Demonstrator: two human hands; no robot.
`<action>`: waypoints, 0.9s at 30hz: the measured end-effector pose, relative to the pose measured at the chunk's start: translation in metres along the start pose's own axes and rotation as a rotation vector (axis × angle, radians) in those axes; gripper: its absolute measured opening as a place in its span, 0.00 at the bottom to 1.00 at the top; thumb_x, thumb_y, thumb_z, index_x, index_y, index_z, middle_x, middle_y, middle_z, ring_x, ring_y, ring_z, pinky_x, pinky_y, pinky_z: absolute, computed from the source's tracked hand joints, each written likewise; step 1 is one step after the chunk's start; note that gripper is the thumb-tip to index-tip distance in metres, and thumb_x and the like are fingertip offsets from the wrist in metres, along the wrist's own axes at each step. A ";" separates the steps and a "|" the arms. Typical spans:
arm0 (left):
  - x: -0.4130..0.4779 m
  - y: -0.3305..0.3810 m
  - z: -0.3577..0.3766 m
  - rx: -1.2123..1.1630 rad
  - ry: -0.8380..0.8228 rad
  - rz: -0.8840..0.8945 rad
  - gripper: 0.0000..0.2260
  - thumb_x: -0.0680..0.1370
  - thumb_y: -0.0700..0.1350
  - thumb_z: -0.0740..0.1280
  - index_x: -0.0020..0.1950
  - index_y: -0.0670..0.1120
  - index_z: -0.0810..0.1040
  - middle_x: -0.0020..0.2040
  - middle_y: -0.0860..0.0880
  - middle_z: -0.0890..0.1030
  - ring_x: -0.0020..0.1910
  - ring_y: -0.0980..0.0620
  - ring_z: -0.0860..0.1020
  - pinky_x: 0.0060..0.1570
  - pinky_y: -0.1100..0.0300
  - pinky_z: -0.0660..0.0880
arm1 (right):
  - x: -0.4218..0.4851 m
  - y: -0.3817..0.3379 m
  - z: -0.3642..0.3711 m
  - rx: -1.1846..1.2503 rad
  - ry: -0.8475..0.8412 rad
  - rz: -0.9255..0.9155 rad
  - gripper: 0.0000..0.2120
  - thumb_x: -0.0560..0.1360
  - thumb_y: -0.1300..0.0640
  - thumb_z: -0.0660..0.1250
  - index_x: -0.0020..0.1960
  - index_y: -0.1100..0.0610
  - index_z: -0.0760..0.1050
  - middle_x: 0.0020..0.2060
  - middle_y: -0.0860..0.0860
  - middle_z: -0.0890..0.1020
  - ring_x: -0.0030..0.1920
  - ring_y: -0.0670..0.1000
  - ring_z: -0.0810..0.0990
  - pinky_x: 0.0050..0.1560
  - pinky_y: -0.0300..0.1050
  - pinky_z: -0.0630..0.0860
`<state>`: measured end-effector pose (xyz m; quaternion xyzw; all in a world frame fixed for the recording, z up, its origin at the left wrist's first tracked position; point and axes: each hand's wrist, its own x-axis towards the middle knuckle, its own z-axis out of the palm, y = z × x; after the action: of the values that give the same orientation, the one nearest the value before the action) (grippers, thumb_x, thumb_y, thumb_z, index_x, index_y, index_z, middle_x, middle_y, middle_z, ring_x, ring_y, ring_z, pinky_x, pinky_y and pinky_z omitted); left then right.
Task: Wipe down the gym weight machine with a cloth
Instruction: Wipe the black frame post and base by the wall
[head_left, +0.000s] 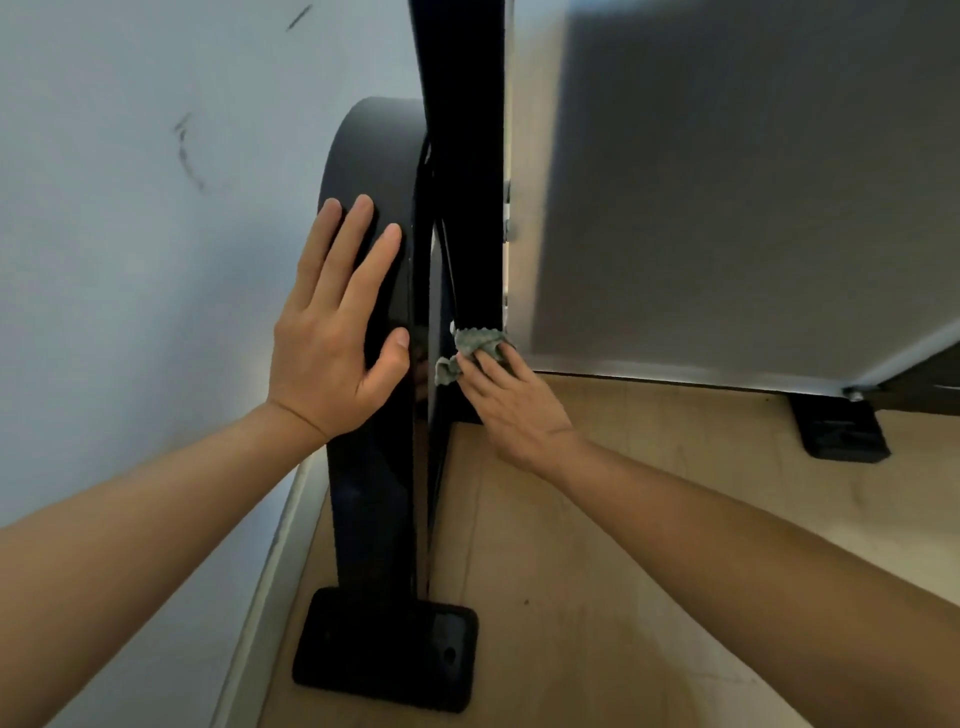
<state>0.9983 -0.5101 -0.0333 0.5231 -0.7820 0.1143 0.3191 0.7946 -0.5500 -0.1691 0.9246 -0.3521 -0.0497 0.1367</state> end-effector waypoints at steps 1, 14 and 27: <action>0.000 0.000 0.000 0.002 -0.002 0.000 0.30 0.77 0.46 0.62 0.78 0.37 0.64 0.80 0.36 0.60 0.80 0.35 0.54 0.78 0.44 0.59 | 0.000 -0.003 0.000 0.078 0.022 0.012 0.33 0.78 0.52 0.60 0.80 0.59 0.56 0.79 0.57 0.58 0.80 0.59 0.53 0.80 0.59 0.45; 0.001 0.002 0.000 0.002 0.021 0.035 0.28 0.79 0.46 0.60 0.76 0.33 0.65 0.77 0.31 0.61 0.78 0.29 0.56 0.79 0.55 0.52 | 0.007 -0.035 0.013 0.650 -0.108 -0.148 0.25 0.80 0.58 0.62 0.77 0.50 0.66 0.80 0.48 0.59 0.80 0.56 0.52 0.79 0.56 0.51; 0.003 0.006 0.001 0.018 0.043 0.033 0.28 0.80 0.49 0.57 0.75 0.32 0.65 0.76 0.29 0.62 0.77 0.32 0.55 0.79 0.56 0.51 | 0.007 -0.001 0.030 0.559 -0.097 -0.152 0.29 0.81 0.47 0.62 0.80 0.45 0.58 0.81 0.45 0.51 0.81 0.54 0.49 0.79 0.57 0.47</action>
<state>0.9916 -0.5104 -0.0313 0.5103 -0.7825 0.1379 0.3291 0.7948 -0.5600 -0.1977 0.9467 -0.2878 -0.0048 -0.1445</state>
